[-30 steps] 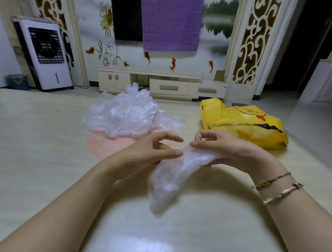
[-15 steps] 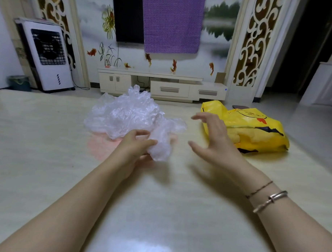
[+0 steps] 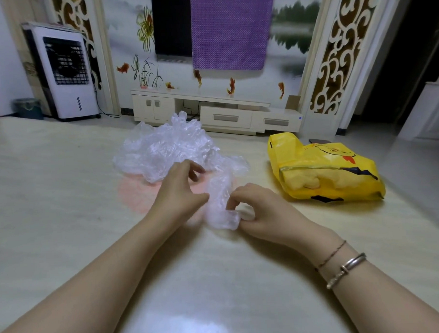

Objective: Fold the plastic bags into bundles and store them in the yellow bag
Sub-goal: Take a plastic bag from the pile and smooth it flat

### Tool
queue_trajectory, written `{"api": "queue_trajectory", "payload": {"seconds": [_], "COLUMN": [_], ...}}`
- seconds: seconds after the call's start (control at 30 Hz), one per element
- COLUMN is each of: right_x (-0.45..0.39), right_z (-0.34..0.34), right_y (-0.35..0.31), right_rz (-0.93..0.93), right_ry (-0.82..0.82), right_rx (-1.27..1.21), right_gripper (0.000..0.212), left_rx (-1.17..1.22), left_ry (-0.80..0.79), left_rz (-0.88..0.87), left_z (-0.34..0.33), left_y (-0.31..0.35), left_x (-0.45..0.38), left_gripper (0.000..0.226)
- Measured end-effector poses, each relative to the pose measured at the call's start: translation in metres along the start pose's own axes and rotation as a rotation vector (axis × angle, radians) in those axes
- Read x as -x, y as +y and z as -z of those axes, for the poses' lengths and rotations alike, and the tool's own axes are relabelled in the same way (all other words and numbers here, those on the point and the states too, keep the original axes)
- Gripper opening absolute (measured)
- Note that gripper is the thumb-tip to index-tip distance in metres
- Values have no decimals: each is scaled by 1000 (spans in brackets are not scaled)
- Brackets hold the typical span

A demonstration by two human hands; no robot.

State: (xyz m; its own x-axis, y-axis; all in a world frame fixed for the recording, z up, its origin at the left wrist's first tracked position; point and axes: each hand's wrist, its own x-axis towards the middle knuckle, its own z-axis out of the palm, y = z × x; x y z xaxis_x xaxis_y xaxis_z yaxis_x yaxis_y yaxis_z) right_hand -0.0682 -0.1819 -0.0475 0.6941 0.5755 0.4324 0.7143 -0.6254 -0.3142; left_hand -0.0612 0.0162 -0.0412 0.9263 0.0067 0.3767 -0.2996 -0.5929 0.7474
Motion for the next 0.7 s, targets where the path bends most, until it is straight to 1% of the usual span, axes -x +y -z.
{"api": "queue_trajectory", "payload": {"seconds": [0.07, 0.13, 0.17, 0.23, 0.33, 0.4, 0.47, 0.53, 0.6, 0.7], "right_x": [1, 1, 2, 1, -3, -7, -11, -13, -14, -15], "right_z": [2, 2, 2, 2, 0, -4, -10, -16, -19, -18], "right_y": [-1, -3, -4, -3, -1, 1, 4, 7, 9, 8], "right_rz": [-23, -61, -94, -175, -259, -343, -450, -530, -568, -561], "right_ry": [3, 7, 8, 6, 30, 106, 177, 206, 206, 213], "right_rx": [-46, -90, -119, -189, -246, -319, -358, -338, -276, -214], "right_gripper": [13, 9, 6, 2, 19, 25, 27, 28, 29, 24], "left_rx": [179, 292, 312, 272, 238, 264, 230, 166, 110, 85], "left_ry": [-121, -239, -288, -356, -352, -337, -317, -294, -295, -283], "left_rz": [3, 61, 107, 207, 310, 347, 351, 316, 290, 296], "left_z": [6, 9, 9, 7, 2, -1, -3, -5, -7, -10], "left_y": [6, 11, 13, 14, 13, 13, 13, 12, 10, 6], "left_x": [1, 4, 4, 4, 2, 0, 0, 0, 0, 0], "left_gripper": [30, 26, 22, 15, 17, 19, 22, 25, 33, 45]}}
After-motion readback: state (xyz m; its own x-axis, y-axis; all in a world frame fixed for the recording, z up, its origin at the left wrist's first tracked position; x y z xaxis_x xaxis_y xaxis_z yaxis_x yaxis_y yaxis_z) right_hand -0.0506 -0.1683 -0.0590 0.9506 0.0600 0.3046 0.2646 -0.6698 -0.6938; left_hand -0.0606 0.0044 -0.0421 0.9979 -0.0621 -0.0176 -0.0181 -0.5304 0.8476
